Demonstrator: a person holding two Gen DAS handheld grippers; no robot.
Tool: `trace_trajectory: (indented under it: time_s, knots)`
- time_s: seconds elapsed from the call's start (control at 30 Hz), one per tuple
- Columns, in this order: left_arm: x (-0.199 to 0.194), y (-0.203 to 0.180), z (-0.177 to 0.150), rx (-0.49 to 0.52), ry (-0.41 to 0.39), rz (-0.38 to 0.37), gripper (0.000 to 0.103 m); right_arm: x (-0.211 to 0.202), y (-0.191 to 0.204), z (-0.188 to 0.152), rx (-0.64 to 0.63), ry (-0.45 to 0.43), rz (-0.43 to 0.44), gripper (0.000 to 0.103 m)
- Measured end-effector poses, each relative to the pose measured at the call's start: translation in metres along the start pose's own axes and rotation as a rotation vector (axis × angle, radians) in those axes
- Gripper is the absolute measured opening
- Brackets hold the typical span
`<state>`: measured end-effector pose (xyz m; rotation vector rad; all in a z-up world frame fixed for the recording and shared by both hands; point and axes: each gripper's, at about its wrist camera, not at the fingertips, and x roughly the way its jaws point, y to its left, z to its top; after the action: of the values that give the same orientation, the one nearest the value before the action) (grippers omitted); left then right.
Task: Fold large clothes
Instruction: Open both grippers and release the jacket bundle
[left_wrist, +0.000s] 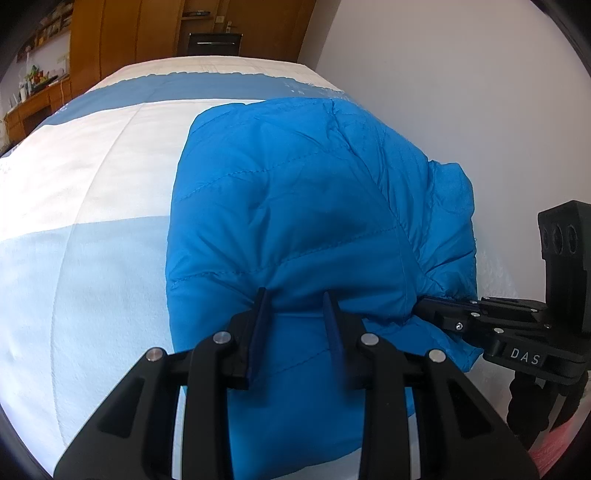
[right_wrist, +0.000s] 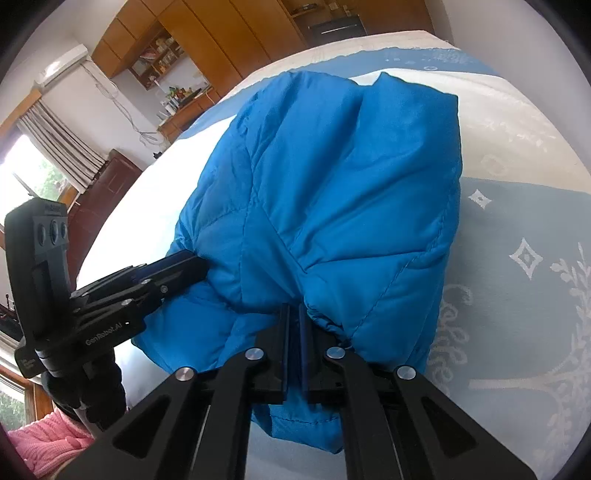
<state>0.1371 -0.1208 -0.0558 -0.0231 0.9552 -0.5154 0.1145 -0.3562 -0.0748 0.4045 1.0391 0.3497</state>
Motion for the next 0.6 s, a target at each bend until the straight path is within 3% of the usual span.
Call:
trace_trajectory:
  time_s: [0.13,0.27,0.33,0.4,0.47,0.6]
  knots:
    - [-0.011,-0.002,0.001,0.019,-0.017,-0.002,0.031,-0.014,0.005,0.004,-0.003,-0.007,0.020,0.010]
    - [-0.033,0.001,0.000,0.034,-0.041,-0.019,0.049,-0.038,0.015,0.006,-0.025,-0.055,0.048,0.033]
    - [-0.046,0.006,0.000,0.039,-0.066,-0.001,0.051,-0.052,0.019,0.007,-0.036,-0.091,0.047,0.040]
    - [-0.057,0.012,0.000,0.039,-0.079,0.002,0.062,-0.066,0.020,0.008,-0.036,-0.130,0.028,0.058]
    - [-0.066,0.017,-0.001,0.034,-0.088,0.005,0.063,-0.073,0.019,0.010,-0.030,-0.150,0.004,0.070]
    - [-0.080,0.026,-0.003,0.025,-0.110,0.017,0.072,-0.078,0.006,0.015,0.005,-0.162,-0.015,0.079]
